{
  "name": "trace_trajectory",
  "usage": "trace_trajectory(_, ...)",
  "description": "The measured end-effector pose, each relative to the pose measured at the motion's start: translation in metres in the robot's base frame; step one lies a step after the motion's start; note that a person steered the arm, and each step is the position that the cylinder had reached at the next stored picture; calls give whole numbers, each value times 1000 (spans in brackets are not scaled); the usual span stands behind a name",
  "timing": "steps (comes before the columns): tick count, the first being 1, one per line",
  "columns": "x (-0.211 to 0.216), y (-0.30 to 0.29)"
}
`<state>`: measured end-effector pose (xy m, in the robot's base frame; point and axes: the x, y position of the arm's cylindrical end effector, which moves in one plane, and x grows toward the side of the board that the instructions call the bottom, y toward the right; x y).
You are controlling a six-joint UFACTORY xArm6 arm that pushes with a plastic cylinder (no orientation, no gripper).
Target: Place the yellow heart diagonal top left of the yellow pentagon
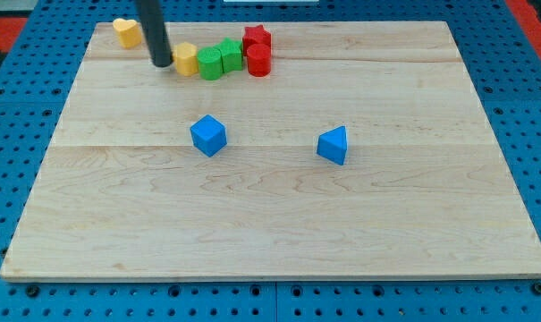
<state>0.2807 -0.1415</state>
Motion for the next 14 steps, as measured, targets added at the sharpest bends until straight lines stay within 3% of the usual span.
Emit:
trace_trajectory(1,0,39)
trace_trajectory(2,2,5)
trace_trajectory(4,10,-126)
trace_trajectory(5,-35,-158)
trace_trajectory(6,-85,-140)
trace_trajectory(7,-70,-87)
trace_trajectory(8,-25,-68)
trace_trajectory(9,-11,-42)
trace_trajectory(10,-36,-25)
trace_trajectory(12,-89,-39)
trace_trajectory(13,-90,-92)
trace_trajectory(14,-90,-94)
